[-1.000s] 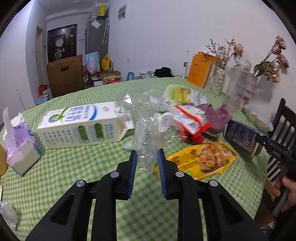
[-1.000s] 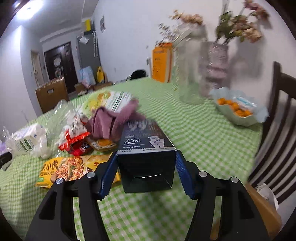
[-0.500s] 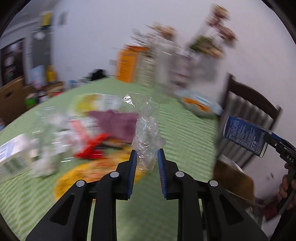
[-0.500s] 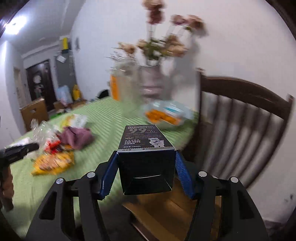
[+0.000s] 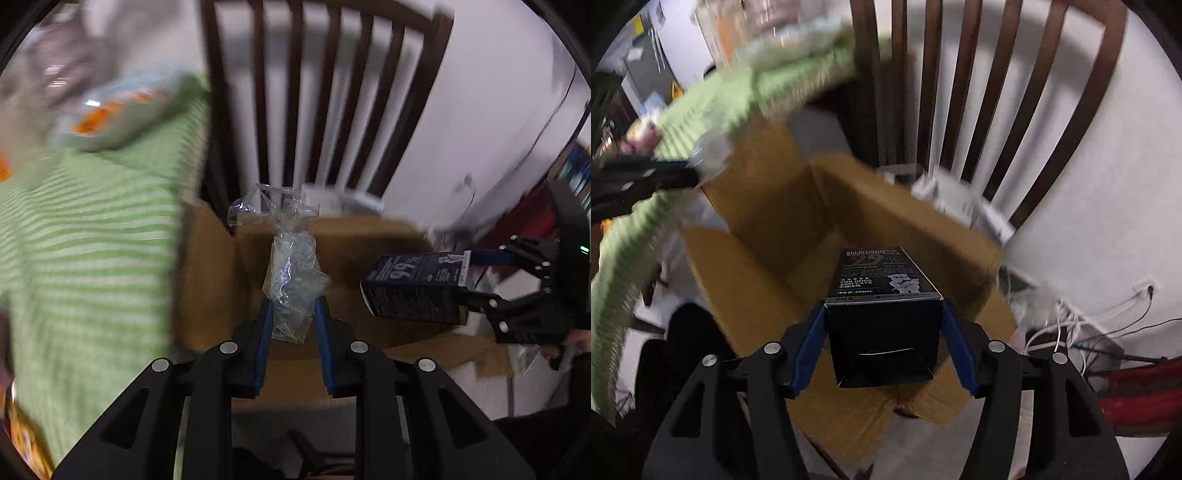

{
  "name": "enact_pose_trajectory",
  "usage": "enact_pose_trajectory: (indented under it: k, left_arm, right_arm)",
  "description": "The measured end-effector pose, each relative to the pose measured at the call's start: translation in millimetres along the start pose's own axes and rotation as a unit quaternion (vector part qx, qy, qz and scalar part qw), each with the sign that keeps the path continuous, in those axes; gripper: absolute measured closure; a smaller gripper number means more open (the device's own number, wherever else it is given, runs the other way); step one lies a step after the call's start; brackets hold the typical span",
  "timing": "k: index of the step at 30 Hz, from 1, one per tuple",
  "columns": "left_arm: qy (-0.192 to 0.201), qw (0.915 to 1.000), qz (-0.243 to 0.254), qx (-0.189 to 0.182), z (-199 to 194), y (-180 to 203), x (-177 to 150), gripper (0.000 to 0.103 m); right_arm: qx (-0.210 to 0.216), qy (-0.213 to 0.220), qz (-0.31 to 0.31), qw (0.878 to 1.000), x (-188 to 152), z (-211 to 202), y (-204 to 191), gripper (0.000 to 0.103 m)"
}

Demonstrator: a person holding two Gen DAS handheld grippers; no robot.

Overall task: Collect trash
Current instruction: 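Carry both items into the cardboard box and open both tools, then move both open tools back over the table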

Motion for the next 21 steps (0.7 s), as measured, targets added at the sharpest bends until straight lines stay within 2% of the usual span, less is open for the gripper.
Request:
enact_pose_trajectory:
  k: [4, 8, 11, 12, 13, 14, 21]
  left_arm:
    - [-0.080, 0.9965, 0.018, 0.015, 67.3, 8.8, 13.2, 0.081]
    - [-0.135, 0.9900, 0.016, 0.039, 114.0, 5.6, 16.8, 0.079]
    - [-0.179, 0.9829, 0.018, 0.042, 136.1, 4.0, 13.2, 0.078]
    - [-0.183, 0.9821, 0.016, 0.042, 138.8, 3.6, 13.4, 0.068]
    - [-0.183, 0.9817, 0.015, 0.051, 139.4, 1.8, 12.1, 0.048]
    - [-0.181, 0.9807, 0.015, 0.071, 139.6, 3.5, 10.8, 0.041]
    - [-0.165, 0.9834, -0.014, 0.074, 118.3, -6.9, 4.8, 0.034]
  right_arm:
    - [-0.017, -0.052, -0.029, 0.998, -5.9, 37.3, -1.1, 0.043]
    - [-0.022, -0.079, -0.047, 0.995, -8.6, 58.6, -2.2, 0.042]
    - [-0.027, -0.093, -0.057, 0.994, -8.4, 72.3, -5.4, 0.042]
    - [-0.026, -0.098, -0.061, 0.993, -8.7, 76.9, -6.8, 0.039]
    - [-0.027, -0.101, -0.064, 0.992, -8.5, 80.4, -7.9, 0.037]
    - [-0.031, -0.102, -0.067, 0.992, -8.8, 82.2, -9.8, 0.035]
    - [-0.024, -0.060, -0.050, 0.997, -9.4, 63.3, -10.8, 0.029]
Point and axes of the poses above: each gripper's, at about its wrist camera, not at the fingertips, and z roughly the way its jaws point, y to its right, x to its top, the point moved 2 cm from there along z, roughly the way its jaws point, and after that the axes turned 6 degrees about -y, right-handed, at the moved point
